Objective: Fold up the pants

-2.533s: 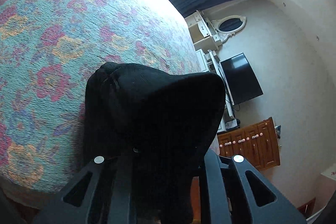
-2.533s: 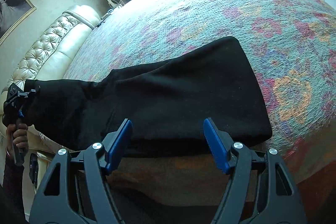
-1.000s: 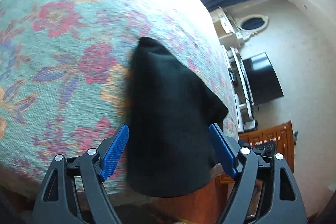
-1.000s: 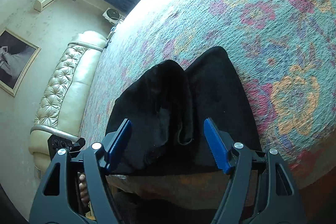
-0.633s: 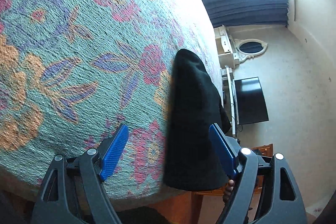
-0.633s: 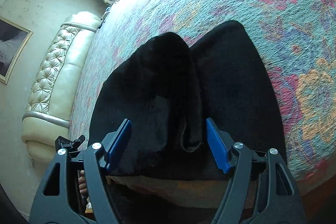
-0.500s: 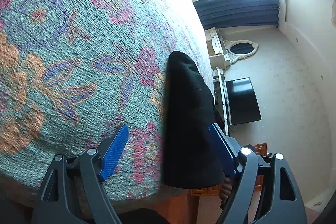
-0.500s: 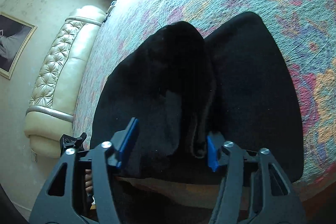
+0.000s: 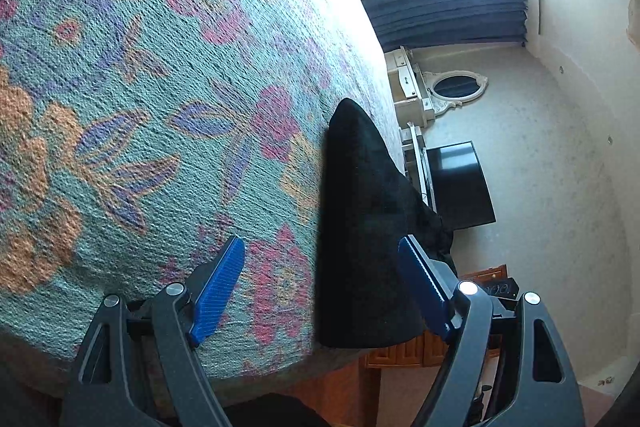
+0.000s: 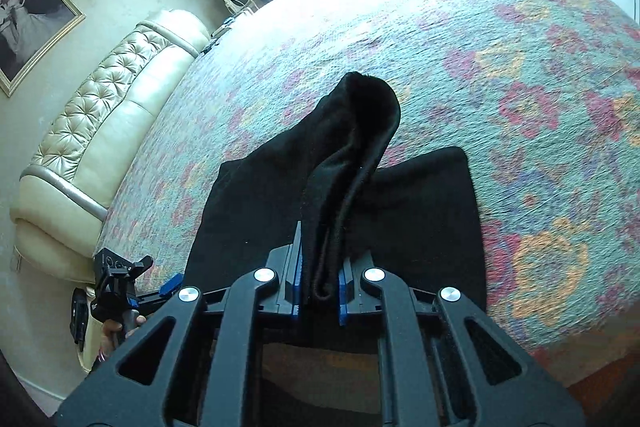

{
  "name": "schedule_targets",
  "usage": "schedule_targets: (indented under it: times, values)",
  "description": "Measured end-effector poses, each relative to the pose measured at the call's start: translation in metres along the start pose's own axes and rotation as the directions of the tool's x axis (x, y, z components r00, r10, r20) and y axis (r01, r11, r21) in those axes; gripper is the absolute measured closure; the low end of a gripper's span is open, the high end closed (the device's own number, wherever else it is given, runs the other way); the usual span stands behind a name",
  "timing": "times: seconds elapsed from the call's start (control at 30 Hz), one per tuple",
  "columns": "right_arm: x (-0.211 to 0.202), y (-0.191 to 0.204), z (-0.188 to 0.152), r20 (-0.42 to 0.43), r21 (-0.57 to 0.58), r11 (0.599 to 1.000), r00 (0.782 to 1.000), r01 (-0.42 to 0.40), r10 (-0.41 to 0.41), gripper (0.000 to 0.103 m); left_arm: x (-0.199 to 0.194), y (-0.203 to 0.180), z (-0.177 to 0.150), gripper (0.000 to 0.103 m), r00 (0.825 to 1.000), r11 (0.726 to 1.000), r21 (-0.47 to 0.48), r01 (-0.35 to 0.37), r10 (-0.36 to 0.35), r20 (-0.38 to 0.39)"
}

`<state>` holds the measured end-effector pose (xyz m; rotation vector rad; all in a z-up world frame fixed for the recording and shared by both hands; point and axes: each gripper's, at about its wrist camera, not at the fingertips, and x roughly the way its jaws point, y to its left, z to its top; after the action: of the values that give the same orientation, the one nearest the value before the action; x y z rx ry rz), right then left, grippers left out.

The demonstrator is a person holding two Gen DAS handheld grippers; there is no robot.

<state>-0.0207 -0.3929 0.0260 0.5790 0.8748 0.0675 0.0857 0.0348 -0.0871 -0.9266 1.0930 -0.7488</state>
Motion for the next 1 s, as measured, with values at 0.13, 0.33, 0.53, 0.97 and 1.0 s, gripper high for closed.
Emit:
schedule_targets:
  times: [0.13,0.33,0.53,0.97,1.0]
  values:
    - [0.000,-0.031,-0.008,-0.023,0.032,0.999,0.999,0.041,-0.040,0.092,0.009,-0.012,-0.004,0.025,0.999,0.999,0.016,-0.037,0.037,-0.012]
    - [0.023,-0.082,-0.031,-0.067,0.147,0.989,0.998,0.007,0.003,0.092,0.026,-0.029,-0.016,0.025,0.997,1.000,0.012,0.007,-0.006,-0.073]
    - [0.009,-0.112,-0.036,-0.023,0.250,0.963,0.994,-0.099,0.108,0.076,0.055,-0.042,-0.027,0.025,0.991,0.999,0.032,0.025,-0.021,-0.130]
    - [0.031,-0.143,-0.067,0.015,0.448,0.841,0.944,-0.302,0.331,0.027,0.082,-0.054,-0.039,0.021,0.985,0.998,0.045,0.046,-0.038,-0.165]
    - [0.032,-0.142,-0.068,0.027,0.459,0.829,0.938,-0.319,0.346,0.025,0.084,-0.055,-0.040,0.021,0.985,0.998,0.049,0.042,-0.034,-0.167]
